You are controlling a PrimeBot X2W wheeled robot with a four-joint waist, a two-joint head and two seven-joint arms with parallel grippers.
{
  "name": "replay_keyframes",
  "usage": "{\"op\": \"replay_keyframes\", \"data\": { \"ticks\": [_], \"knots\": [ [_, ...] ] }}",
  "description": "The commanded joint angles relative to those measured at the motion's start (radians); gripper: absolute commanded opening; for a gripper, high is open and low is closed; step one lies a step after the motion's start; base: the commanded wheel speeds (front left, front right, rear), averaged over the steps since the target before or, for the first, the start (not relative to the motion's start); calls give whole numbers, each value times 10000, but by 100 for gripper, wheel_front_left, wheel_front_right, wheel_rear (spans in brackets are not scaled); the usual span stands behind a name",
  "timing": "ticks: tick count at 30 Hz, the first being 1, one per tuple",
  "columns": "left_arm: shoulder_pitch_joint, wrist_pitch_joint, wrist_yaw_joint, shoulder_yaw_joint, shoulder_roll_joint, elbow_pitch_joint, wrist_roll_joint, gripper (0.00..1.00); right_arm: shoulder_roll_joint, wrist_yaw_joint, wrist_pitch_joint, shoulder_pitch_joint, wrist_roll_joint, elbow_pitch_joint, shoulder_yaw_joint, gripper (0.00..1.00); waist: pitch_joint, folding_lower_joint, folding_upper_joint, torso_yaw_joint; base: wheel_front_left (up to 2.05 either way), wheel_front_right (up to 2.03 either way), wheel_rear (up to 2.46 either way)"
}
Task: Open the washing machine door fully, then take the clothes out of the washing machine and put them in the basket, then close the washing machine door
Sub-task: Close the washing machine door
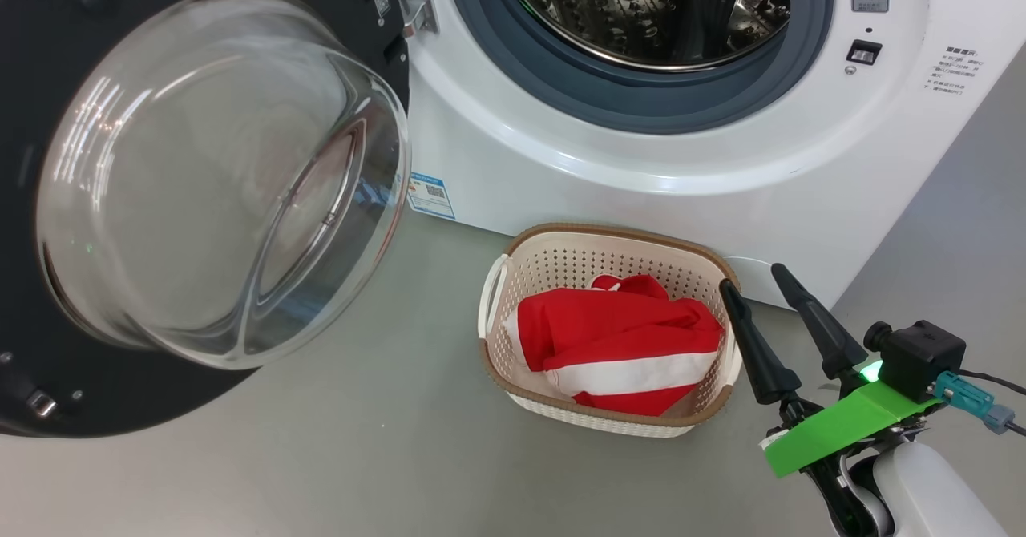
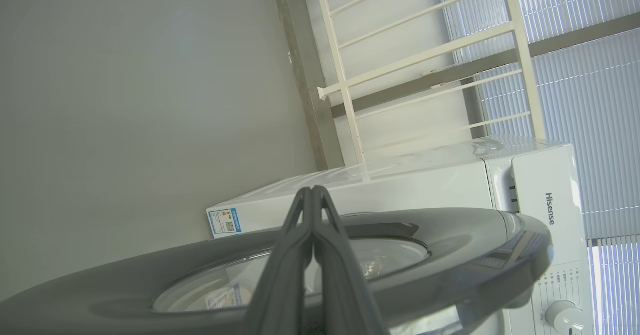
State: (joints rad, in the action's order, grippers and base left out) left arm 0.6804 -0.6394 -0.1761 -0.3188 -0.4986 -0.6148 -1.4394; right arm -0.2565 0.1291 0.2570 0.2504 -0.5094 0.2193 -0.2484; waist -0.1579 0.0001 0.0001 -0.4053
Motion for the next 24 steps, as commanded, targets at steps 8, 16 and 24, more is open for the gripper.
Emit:
{"op": "replay_keyframes", "data": {
  "ticks": [8, 16, 24],
  "knots": [
    [-761, -1373, -233, 259, -286, 1846, -427, 0, 78, 16, 48, 195, -166, -142, -130, 100, 167, -1, -1, -60, 0, 0, 0],
    [-1642, -2272, -867, 549, 89, 3948, -774, 0, 221, 16, 48, 149, -182, -114, -119, 100, 322, -1, -1, -82, 0, 0, 0],
    [-2231, -2692, -1212, 842, 416, 5362, -929, 0, 292, 16, 48, 86, -197, -101, -96, 100, 408, -1, -1, -74, 0, 0, 0]
  ]
}}
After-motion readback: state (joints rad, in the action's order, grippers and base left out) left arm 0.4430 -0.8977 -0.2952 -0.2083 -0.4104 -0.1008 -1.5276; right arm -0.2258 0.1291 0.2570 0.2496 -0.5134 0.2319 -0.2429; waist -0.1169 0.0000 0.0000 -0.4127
